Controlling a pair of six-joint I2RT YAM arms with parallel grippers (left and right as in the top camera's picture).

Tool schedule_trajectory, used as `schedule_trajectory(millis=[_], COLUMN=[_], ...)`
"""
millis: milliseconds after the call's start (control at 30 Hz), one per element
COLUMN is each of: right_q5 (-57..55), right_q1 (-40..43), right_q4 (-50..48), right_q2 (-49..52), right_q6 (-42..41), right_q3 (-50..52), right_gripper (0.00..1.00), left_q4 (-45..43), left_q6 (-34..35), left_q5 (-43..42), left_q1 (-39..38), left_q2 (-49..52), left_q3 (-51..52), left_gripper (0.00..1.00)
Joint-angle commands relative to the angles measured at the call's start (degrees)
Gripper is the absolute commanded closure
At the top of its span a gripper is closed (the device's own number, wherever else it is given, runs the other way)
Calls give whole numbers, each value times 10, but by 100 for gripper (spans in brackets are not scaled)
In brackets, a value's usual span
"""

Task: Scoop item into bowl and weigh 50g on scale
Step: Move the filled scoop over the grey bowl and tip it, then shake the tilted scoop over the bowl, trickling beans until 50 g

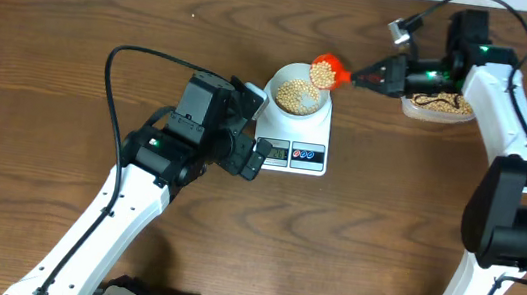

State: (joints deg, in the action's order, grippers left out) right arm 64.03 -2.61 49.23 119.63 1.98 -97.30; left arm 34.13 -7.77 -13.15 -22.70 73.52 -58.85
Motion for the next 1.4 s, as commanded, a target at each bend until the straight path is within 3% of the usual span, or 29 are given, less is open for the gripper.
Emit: schedule_trajectory(millis=[0, 900, 1367], right_q5=[-65, -350, -355], right_q1=[-28, -139, -148], right_q4=[-5, -47, -38], right_q2=[-18, -83, -84], right_q6=[-24, -45, -14], right_q3=[-2, -2, -2], right_gripper=[99, 99, 99], left_q4=[1, 1, 1], left_q6=[-6, -6, -6], left_q5=[3, 3, 3], left_q1=[1, 1, 1], left_q2=[1, 1, 1], left_q3=[-4, -4, -4], left_gripper=[2, 2, 2])
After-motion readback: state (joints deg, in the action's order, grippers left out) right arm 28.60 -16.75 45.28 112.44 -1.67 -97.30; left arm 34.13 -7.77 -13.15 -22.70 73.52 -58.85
